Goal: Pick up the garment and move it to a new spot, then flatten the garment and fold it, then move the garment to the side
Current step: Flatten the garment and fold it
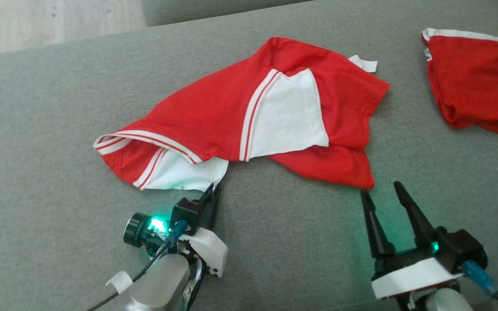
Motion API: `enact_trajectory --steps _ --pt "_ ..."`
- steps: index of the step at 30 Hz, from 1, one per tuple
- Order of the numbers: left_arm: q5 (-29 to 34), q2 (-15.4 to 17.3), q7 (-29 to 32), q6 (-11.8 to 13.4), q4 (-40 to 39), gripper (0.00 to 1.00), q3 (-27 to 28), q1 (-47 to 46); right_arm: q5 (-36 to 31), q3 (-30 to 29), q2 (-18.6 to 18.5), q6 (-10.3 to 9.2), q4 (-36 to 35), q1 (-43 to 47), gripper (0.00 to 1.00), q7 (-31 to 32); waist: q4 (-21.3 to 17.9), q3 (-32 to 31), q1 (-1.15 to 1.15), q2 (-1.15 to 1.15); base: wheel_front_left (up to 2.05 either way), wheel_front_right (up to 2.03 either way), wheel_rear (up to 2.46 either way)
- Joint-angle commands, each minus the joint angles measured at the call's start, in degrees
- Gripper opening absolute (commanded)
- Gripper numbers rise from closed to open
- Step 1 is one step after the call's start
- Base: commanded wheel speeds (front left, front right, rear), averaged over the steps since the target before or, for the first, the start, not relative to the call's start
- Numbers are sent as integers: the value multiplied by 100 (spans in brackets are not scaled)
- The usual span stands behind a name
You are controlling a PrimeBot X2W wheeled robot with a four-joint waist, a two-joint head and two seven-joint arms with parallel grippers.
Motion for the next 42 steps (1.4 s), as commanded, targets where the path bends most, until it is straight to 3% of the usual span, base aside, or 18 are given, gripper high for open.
enact_trajectory --steps 1,5,10,18,28,30,31,32,33,34,35,36,42 --pt "-26 44 -14 58 -51 0 82 -94 -33 60 -94 -4 -119 -110 100 -63 51 -29 0 0 0 0 0" --pt "190 135 -26 313 -632 0 314 -106 -107 -222 -36 -4 203 -107 100 -63 212 -97 0 0 0 0 0" --pt "550 604 -28 561 -1722 0 784 260 -412 -476 44 -4 987 -261 100 -63 395 -185 0 0 0 0 0" --pt "909 1128 -28 575 -2629 0 1097 696 -826 -680 124 -4 1891 -760 100 -63 632 -221 0 0 0 0 0" --pt "1013 1103 -29 527 -2797 0 1191 806 -965 -842 152 -4 2426 -1149 98 -63 785 -181 0 0 0 0 0" --pt "1030 1092 -29 518 -2809 0 1210 814 -959 -835 152 -4 2447 -1194 83 -63 794 -173 0 0 0 0 0" --pt "1040 1095 -29 515 -2815 0 1224 821 -966 -834 153 -4 2441 -1208 57 -63 795 -169 0 0 0 0 0" --pt "1049 1100 -29 512 -2820 0 1237 826 -968 -837 153 -4 2434 -1216 42 -63 798 -166 0 0 0 0 0" --pt "1057 1104 -29 507 -2823 0 1252 832 -976 -843 153 -4 2424 -1221 29 -63 800 -165 0 0 0 0 0" --pt "1057 1104 -29 507 -2823 0 1252 832 -976 -843 153 -4 2424 -1221 29 -63 800 -165 0 0 0 0 0" --pt "1065 1108 -29 503 -2822 0 1267 838 -991 -852 153 -4 2407 -1223 7 -63 799 -166 0 0 0 0 0" --pt "1073 1112 -29 500 -2821 0 1282 844 -1000 -861 153 -4 2384 -1221 0 -63 799 -170 0 0 0 0 0" --pt "1183 1203 -29 523 -2990 0 1444 881 -1036 -1021 154 -4 2073 -1136 0 -63 781 -358 0 0 0 0 0"
